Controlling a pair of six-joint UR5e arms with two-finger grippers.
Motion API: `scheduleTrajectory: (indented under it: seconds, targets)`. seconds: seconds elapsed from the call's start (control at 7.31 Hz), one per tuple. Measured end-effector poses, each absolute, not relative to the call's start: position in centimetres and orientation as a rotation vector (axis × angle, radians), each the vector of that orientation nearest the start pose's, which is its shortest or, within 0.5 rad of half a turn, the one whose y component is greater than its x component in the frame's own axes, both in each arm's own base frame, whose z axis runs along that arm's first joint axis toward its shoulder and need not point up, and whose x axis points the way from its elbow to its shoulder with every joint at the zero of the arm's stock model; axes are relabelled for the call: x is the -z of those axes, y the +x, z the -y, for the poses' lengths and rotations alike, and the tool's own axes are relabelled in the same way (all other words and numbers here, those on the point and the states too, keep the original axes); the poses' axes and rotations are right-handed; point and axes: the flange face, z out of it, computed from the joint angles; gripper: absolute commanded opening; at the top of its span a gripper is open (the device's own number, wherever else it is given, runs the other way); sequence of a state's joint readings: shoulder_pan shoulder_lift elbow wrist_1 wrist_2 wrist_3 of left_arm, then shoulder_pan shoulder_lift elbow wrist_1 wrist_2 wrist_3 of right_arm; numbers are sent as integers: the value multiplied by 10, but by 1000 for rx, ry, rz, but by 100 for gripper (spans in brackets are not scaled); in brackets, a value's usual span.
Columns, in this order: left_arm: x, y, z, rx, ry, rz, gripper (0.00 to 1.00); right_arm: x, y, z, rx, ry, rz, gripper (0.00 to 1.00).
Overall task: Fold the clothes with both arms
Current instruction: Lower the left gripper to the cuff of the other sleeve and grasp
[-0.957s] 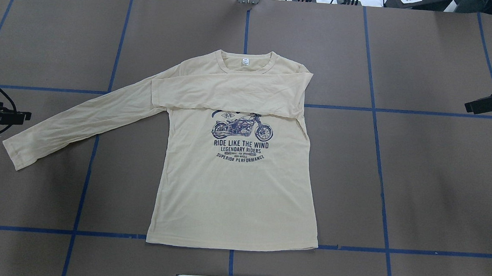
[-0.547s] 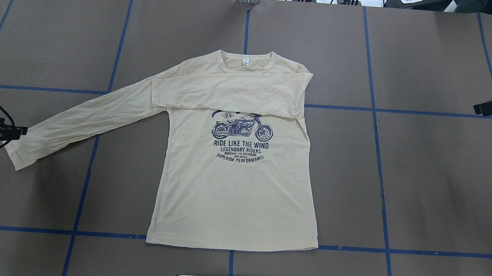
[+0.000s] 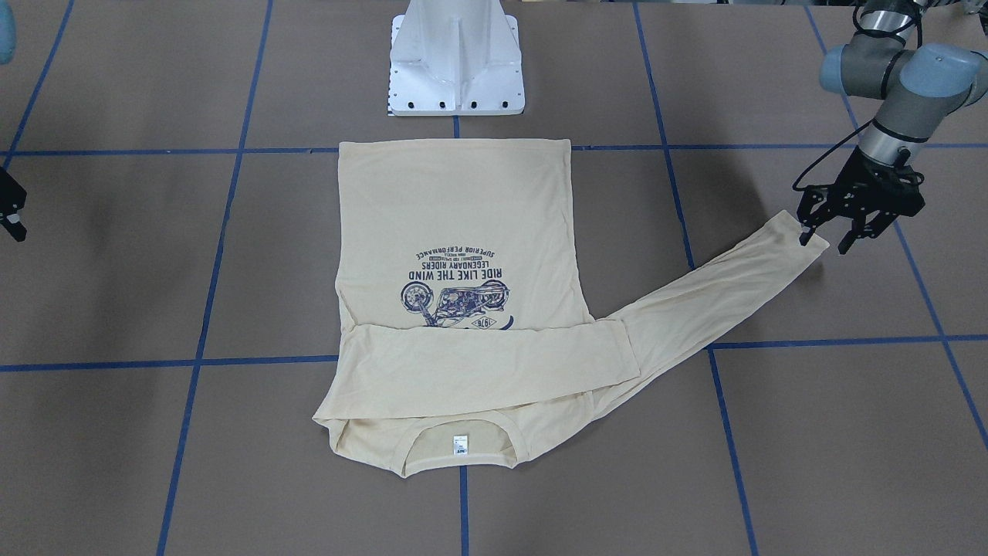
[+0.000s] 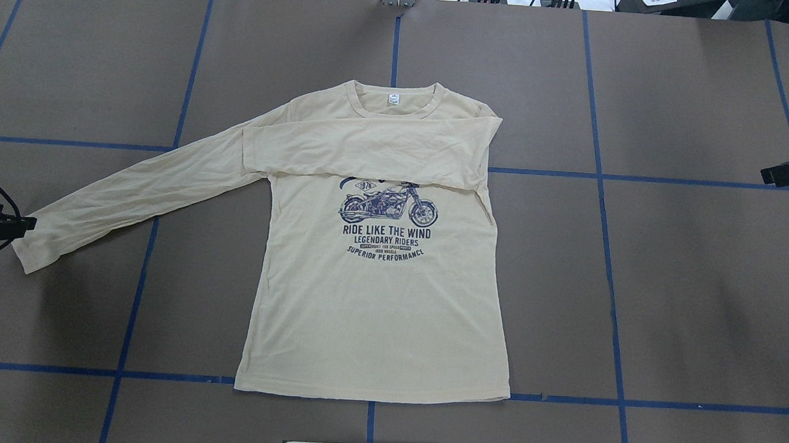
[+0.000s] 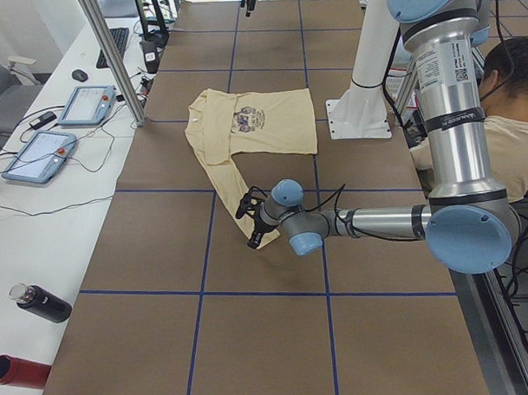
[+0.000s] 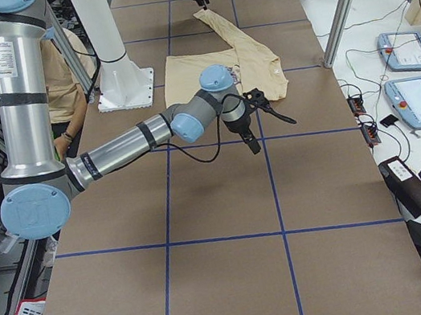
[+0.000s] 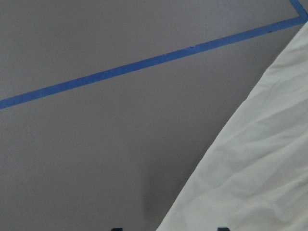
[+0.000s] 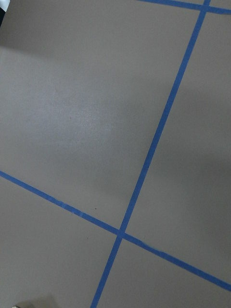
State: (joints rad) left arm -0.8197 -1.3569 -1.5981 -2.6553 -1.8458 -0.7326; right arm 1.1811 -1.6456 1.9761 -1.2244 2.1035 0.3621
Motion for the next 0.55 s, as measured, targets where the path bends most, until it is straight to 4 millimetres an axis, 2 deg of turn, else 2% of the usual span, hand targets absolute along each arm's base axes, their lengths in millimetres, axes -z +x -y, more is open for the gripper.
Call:
scheduleTrajectory:
  seconds: [0.55]
  targets:
    - [-643, 220, 385, -147, 465, -781, 61, -465, -102, 467, 205, 426, 716, 100]
